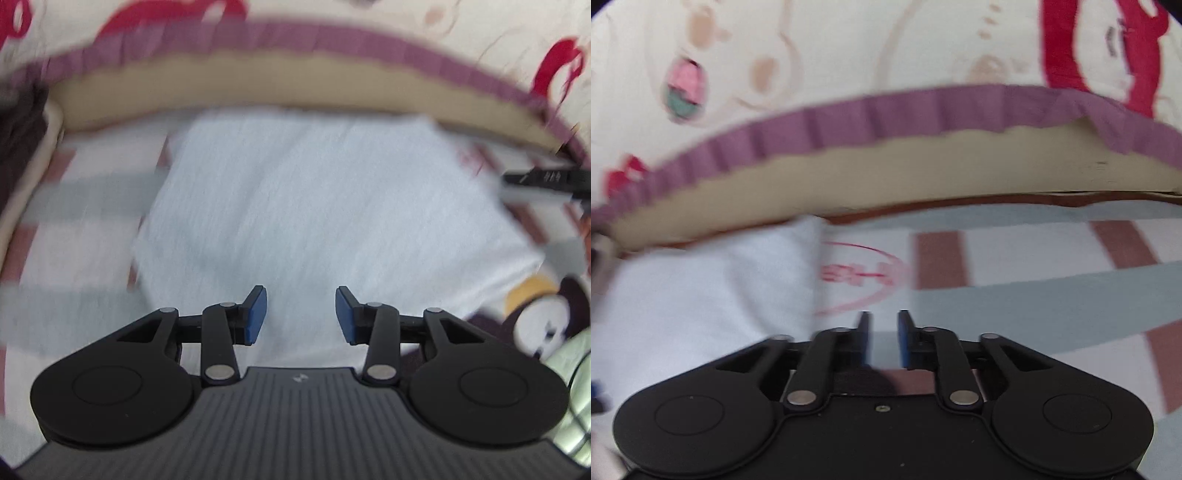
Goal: Fold clothes
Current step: 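Open both grippers and move them back from the folded shirt, then pinch the edge of the folded grey shirt with the right gripper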
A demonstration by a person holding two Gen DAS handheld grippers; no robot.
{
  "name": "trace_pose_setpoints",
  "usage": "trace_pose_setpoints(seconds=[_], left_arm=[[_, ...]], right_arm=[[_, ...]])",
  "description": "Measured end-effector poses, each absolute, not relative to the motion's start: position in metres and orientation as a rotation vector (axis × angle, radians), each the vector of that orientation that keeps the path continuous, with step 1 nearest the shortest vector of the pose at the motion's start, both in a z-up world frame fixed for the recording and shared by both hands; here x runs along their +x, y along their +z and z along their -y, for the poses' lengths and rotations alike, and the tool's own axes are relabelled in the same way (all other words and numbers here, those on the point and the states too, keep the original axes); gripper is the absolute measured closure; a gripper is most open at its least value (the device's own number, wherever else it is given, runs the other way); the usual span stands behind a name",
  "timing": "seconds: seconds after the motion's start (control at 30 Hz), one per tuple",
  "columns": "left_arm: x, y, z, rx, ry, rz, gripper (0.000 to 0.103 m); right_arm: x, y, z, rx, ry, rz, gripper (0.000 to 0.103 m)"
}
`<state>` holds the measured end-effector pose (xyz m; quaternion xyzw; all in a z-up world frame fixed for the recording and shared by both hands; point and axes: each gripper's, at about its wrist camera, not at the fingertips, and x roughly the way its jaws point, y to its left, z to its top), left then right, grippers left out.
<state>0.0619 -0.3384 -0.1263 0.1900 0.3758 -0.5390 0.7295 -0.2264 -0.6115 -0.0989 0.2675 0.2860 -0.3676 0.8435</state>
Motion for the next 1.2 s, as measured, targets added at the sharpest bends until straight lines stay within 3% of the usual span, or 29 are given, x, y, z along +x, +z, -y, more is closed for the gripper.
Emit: trace_pose_setpoints(seconds=[0.03,0.23,0.37,0.43,0.6,0.77,0.9,1.2], left_arm=[[0.065,-0.122,0.346,0.379,-1.2,-0.814,0.062],[0.1,-0.125,0.407,0.244,-1.14,-0.836,0.062],[0.143,-0.143,0.405,0.221,-0.947,-0.871,0.067],[0.164,-0.149,0.394,0.195,-0.856,-0.876,0.061],[0.188,-0.148,0.38,0.114,-0.781,-0.878,0.063],[0.153,-0.125,0.386,0.07,-1.001,-0.849,0.062],[0.107,-0.12,0.392,0.164,-1.147,-0.849,0.062],[0.052,-0.123,0.406,0.311,-1.327,-0.82,0.061]], right_arm=[[-0.217,-0.095,0.606,0.532,-0.732,-0.596,0.056],[-0.135,-0.094,0.578,0.311,-0.456,-0.665,0.046],[-0.116,-0.108,0.603,0.309,-0.508,-0.764,0.043],[-0.12,-0.114,0.624,0.337,-0.581,-0.785,0.043],[-0.165,-0.121,0.682,0.519,-0.729,-0.749,0.042],[-0.194,-0.123,0.697,0.882,-0.543,-0.583,0.04],[-0.23,-0.135,0.668,1.09,-0.481,-0.51,0.04],[-0.265,-0.162,0.583,1.264,-0.425,-0.55,0.035]])
